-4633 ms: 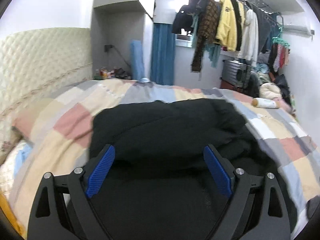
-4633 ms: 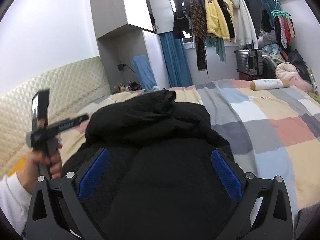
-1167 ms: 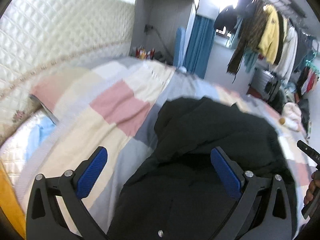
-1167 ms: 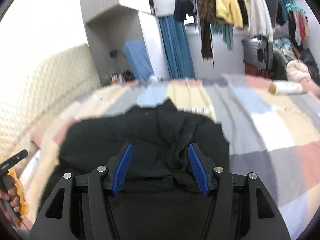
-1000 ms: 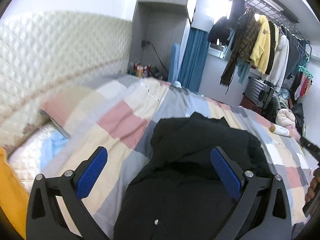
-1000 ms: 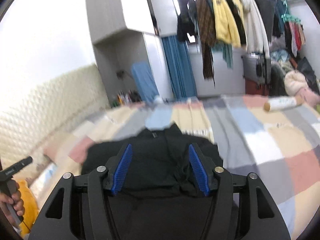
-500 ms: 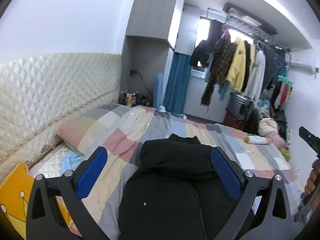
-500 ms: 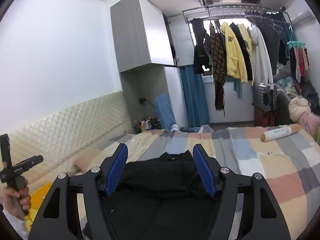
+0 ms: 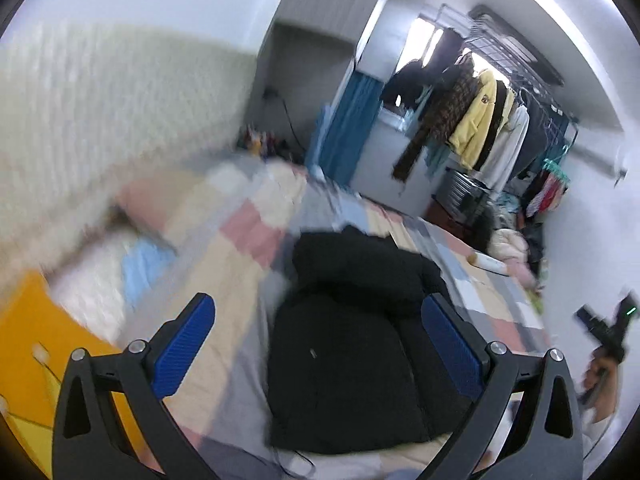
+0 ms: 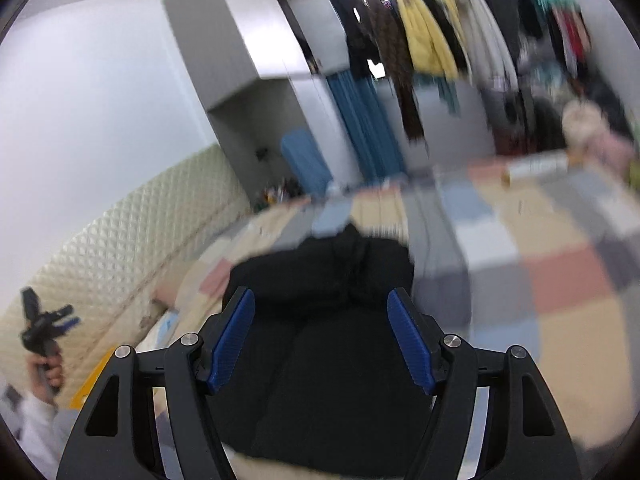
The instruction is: Fold large clothes
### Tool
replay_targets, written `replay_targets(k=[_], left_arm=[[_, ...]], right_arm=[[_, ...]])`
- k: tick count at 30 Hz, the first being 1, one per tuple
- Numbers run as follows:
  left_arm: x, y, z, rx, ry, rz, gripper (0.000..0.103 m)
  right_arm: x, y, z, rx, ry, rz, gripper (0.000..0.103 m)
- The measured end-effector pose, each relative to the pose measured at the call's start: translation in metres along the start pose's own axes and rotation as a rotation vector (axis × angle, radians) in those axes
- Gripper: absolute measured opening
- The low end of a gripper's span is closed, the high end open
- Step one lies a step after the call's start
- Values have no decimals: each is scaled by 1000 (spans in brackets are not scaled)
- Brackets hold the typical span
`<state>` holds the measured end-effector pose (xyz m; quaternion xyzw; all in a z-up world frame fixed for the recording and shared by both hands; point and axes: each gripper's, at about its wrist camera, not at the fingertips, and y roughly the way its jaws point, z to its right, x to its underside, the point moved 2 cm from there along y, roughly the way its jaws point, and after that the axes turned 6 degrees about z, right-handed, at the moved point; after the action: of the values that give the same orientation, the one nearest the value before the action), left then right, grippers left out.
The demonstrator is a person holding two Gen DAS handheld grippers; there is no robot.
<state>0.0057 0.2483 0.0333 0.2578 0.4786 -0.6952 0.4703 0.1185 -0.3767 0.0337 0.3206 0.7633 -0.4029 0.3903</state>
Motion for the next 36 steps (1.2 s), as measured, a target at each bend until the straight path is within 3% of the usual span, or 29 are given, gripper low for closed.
replay_targets(k=[9,15,17,23,27,32,36], left_arm=[[137,98,-83,190,-361,-261,97],[202,139,-93,218,-433,-404,94],[212,149,-90,202,-414,-436,93],[225,169,-87,209,-403,-493,93],[225,173,-80,217,-388,-509,93],[227,180,-83,187,-362,-523,93],[228,183,-78,187,-342,-522,93]], right_arm=[[137,65,69,1,158,-243,68],[189,86,104,29,260,-320,68],[202,92,118,68,274,-338,68],[215,103,139,76,329,-337,68],[218,107,149,148,332,-347,68],[224,112,158,149,374,-382,68],[224,113,153,102,386,-418,74]])
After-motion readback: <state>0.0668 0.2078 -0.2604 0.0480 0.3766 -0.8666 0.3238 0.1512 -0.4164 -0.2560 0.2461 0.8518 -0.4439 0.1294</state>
